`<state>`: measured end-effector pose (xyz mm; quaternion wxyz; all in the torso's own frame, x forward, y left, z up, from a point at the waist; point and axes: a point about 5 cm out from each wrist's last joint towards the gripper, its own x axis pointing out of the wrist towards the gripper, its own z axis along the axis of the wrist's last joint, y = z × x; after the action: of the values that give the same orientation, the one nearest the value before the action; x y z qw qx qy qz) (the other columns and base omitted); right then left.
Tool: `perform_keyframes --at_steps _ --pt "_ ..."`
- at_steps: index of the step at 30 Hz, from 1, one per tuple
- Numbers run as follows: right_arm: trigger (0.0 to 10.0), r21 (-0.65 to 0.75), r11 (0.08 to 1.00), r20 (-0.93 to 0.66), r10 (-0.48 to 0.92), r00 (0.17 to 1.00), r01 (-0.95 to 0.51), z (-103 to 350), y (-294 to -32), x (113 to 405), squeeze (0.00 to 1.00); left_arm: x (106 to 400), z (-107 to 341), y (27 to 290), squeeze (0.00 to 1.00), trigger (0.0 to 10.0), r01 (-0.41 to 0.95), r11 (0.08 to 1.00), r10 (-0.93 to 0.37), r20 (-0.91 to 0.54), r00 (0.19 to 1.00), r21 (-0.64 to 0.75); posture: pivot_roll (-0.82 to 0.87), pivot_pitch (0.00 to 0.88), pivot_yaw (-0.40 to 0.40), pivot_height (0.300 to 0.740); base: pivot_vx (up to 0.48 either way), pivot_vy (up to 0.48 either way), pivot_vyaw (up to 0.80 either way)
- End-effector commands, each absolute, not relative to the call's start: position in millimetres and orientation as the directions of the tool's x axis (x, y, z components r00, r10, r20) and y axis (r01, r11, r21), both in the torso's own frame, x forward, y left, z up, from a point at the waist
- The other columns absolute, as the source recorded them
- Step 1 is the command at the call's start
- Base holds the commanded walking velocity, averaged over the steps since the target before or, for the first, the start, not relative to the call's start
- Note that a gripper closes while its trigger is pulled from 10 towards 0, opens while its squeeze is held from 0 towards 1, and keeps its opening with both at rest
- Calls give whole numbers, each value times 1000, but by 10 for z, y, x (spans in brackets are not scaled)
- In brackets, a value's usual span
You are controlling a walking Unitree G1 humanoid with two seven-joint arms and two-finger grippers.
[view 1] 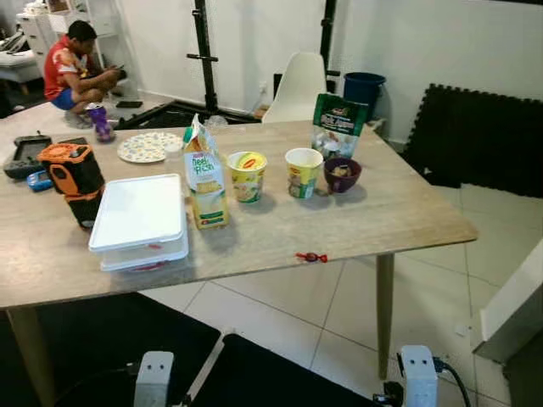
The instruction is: Restocking fridge
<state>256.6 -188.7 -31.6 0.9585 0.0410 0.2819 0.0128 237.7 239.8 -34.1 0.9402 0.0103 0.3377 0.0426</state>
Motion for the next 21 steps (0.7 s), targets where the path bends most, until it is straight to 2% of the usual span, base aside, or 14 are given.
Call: perform_keyframes --at_steps 1,8,21 --pt "10000 96 995 -558 20 829 41 -356 -1948 2509 0 2347 -403 2296 0 10000 -60 998 64 -662 747 29 49 91 16 734 0 0 0" --pt "10000 129 990 -534 22 845 55 -317 -1927 2560 0 2394 -388 2232 0 10000 -13 999 29 -665 747 30 39 63 62 734 0 0 0" --pt "10000 192 979 -516 40 855 70 -307 -1874 2576 0 2443 -349 2283 0 10000 -29 999 34 -665 746 18 38 49 81 734 0 0 0"
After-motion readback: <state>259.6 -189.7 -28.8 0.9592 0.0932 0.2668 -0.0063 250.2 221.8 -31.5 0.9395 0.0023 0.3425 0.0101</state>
